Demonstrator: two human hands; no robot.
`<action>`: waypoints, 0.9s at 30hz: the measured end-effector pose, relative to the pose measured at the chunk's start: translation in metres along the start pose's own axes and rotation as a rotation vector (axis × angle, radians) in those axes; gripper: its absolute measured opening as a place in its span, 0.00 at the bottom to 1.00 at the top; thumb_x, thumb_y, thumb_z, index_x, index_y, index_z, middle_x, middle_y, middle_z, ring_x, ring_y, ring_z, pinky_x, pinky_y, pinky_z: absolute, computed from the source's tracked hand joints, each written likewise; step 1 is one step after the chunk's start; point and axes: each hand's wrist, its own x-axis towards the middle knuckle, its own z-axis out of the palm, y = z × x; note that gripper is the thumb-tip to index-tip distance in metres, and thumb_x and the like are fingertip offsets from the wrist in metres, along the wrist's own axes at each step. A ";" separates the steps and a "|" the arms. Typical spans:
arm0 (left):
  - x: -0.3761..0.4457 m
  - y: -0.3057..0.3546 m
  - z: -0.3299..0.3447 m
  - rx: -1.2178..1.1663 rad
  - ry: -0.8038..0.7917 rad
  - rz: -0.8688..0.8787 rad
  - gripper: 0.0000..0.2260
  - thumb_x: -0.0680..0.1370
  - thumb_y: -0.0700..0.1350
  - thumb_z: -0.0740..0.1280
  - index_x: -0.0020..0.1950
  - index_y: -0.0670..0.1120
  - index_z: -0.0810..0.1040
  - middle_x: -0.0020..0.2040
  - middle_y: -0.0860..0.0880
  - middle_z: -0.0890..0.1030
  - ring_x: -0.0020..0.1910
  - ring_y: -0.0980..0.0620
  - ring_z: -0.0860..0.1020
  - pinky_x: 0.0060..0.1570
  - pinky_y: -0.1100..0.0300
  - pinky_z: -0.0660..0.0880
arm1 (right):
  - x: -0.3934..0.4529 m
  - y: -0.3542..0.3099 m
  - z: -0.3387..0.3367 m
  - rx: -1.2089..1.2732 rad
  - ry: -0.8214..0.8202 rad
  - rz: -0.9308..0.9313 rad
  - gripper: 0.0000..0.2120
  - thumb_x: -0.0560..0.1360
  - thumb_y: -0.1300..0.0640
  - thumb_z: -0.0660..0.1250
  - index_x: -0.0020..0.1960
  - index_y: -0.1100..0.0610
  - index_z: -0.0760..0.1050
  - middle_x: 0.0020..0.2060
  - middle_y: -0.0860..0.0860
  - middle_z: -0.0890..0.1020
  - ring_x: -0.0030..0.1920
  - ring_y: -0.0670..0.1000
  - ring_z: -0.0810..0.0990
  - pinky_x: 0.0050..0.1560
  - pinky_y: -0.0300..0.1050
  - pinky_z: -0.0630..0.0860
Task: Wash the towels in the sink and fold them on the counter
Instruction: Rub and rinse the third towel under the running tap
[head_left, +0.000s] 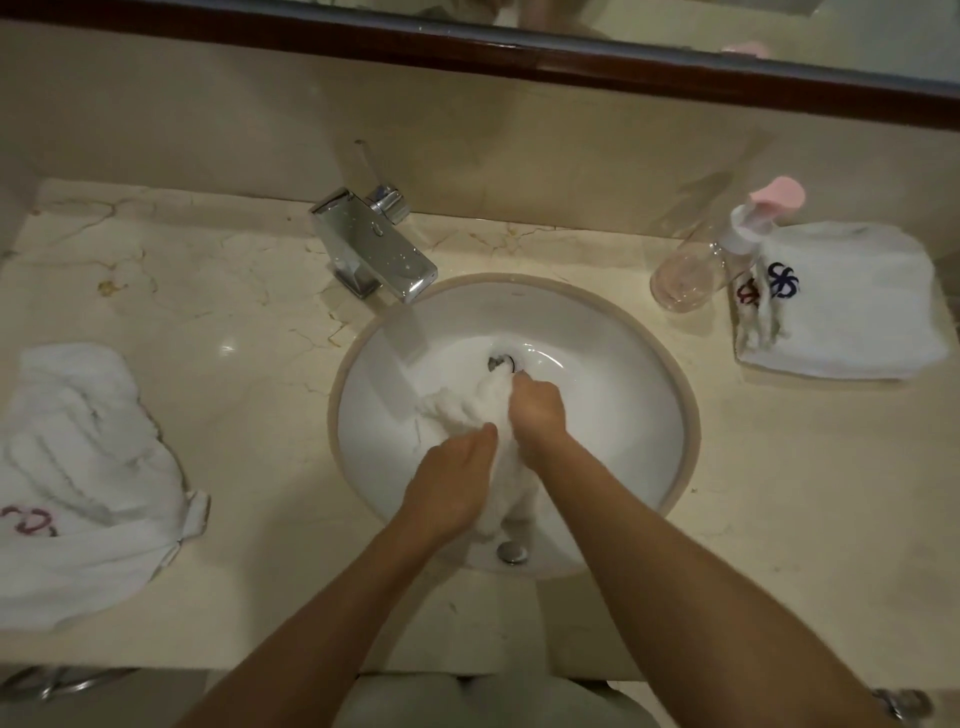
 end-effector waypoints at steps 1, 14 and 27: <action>-0.003 0.001 -0.003 -0.055 0.010 -0.008 0.22 0.85 0.53 0.51 0.56 0.38 0.78 0.56 0.38 0.81 0.54 0.39 0.78 0.54 0.51 0.72 | 0.008 -0.004 -0.009 0.084 -0.002 0.014 0.18 0.82 0.50 0.57 0.59 0.63 0.77 0.48 0.58 0.82 0.49 0.59 0.81 0.51 0.49 0.76; 0.037 -0.082 -0.001 -1.542 -0.322 -0.534 0.18 0.70 0.49 0.72 0.57 0.42 0.81 0.69 0.62 0.69 0.58 0.57 0.72 0.69 0.54 0.68 | -0.056 0.058 -0.074 0.777 -0.337 0.148 0.16 0.83 0.50 0.61 0.59 0.59 0.83 0.56 0.57 0.85 0.57 0.56 0.84 0.62 0.53 0.76; 0.037 0.005 -0.012 -0.404 0.348 -0.167 0.22 0.85 0.52 0.53 0.51 0.41 0.81 0.51 0.39 0.83 0.55 0.39 0.79 0.58 0.49 0.74 | -0.047 0.014 0.022 -0.322 -0.064 -0.432 0.14 0.84 0.52 0.55 0.48 0.60 0.72 0.44 0.56 0.78 0.47 0.56 0.75 0.52 0.50 0.69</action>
